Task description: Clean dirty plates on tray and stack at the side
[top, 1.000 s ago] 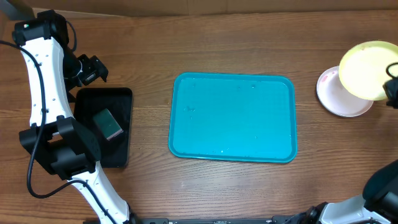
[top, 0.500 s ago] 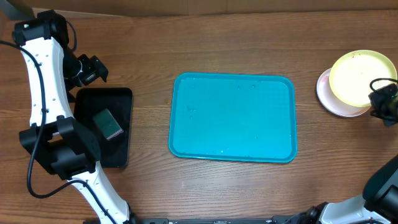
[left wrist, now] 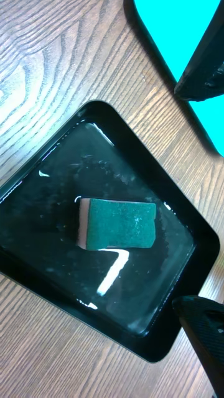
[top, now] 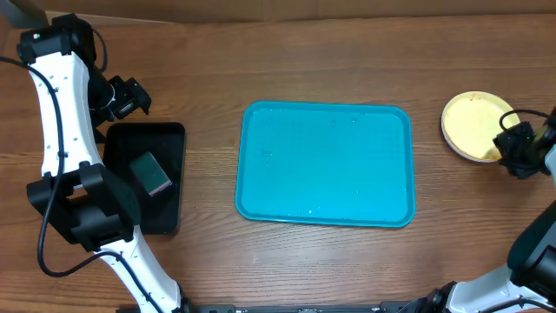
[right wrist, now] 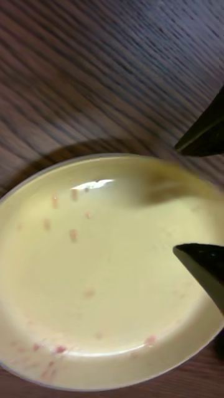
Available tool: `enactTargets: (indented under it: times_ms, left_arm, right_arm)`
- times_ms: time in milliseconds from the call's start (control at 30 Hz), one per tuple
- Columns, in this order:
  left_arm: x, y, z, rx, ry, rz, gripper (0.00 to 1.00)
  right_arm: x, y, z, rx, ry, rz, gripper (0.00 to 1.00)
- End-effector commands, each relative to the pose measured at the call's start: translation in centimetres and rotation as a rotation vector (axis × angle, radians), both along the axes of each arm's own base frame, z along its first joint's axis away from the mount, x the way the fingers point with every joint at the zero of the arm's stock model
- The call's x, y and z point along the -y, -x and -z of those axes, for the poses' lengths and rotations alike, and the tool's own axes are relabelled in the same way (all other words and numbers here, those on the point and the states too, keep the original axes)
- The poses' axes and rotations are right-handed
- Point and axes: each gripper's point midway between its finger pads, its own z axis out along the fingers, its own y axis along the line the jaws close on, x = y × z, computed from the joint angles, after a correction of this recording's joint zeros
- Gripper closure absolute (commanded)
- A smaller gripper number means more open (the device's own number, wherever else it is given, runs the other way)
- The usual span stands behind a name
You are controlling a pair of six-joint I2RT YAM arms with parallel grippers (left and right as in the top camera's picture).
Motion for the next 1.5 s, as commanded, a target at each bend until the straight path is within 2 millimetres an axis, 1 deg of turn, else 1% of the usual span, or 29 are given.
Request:
enactTargets:
  times_ms: [0, 100, 167, 233, 300, 333, 367, 433, 533, 633, 767, 833, 967, 1067, 1100, 1233, 1333, 1467]
  left_arm:
    - [0.4, -0.1, 0.0, 0.003, 0.003, 0.004, 0.00]
    - [0.4, -0.1, 0.0, 0.003, 0.003, 0.004, 0.00]
    - [0.4, -0.1, 0.0, 0.003, 0.003, 0.004, 0.00]
    - [0.4, -0.1, 0.0, 0.003, 0.003, 0.004, 0.00]
    - [0.4, -0.1, 0.0, 0.003, 0.003, 0.004, 0.00]
    - [0.4, -0.1, 0.0, 0.003, 0.003, 0.004, 0.00]
    - [0.4, -0.1, 0.0, 0.003, 0.003, 0.004, 0.00]
    - [0.4, -0.1, 0.0, 0.003, 0.003, 0.004, 0.00]
    - [0.4, -0.1, 0.0, 0.003, 0.003, 0.004, 0.00]
    - [0.4, -0.1, 0.0, 0.003, 0.003, 0.004, 0.00]
    - [0.4, -0.1, 0.0, 0.003, 0.003, 0.004, 0.00]
    - [0.4, -0.1, 0.0, 0.003, 0.003, 0.004, 0.00]
    - [0.4, -0.1, 0.0, 0.003, 0.003, 0.004, 0.00]
    - [0.4, -0.1, 0.0, 0.003, 0.003, 0.004, 0.00]
    - [0.4, -0.1, 0.0, 0.003, 0.003, 0.004, 0.00]
    - [0.4, -0.1, 0.0, 0.003, 0.003, 0.004, 0.00]
    - [0.4, -0.1, 0.0, 0.003, 0.003, 0.004, 0.00]
    - [0.4, -0.1, 0.0, 0.003, 0.003, 0.004, 0.00]
  right_arm:
    - [0.0, -0.2, -1.1, 0.017, -0.001, -0.002, 0.47]
    - [0.0, 0.1, -2.6, 0.030, 0.007, 0.001, 0.41]
    - [-0.1, 0.1, -4.6, 0.056, 0.018, -0.001, 0.37]
    - [-0.7, 0.4, -7.0, 0.093, 0.019, -0.009, 0.31]
    - [-1.8, 0.9, -9.6, 0.140, 0.010, -0.024, 0.20]
    - [-2.4, 1.4, -10.9, 0.164, 0.005, -0.032, 0.11]
    - [-3.0, 1.9, -11.9, 0.180, 0.004, -0.037, 0.00]
    - [-4.0, 3.4, -13.8, 0.194, 0.010, -0.040, 0.00]
    - [-5.8, 5.8, -15.6, 0.189, 0.022, -0.079, 0.00]
    - [-7.9, 7.8, -16.3, 0.161, 0.011, -0.120, 0.00]
    - [-11.1, 9.9, -16.1, 0.117, -0.023, -0.183, 0.00]
    - [-12.9, 10.6, -15.8, 0.093, -0.046, -0.230, 0.00]
    - [-17.2, 12.0, -14.7, 0.039, -0.162, -0.345, 0.00]
    - [-20.1, 13.7, -14.2, -0.024, -0.261, -0.415, 0.00]
    - [-20.8, 14.3, -14.1, -0.052, -0.277, -0.433, 0.00]
    - [-22.8, 17.0, -13.8, -0.163, -0.319, -0.499, 0.00]
    - [-23.8, 19.1, -13.8, -0.245, -0.347, -0.534, 0.00]
    - [-24.0, 19.4, -13.8, -0.260, -0.352, -0.540, 0.00]
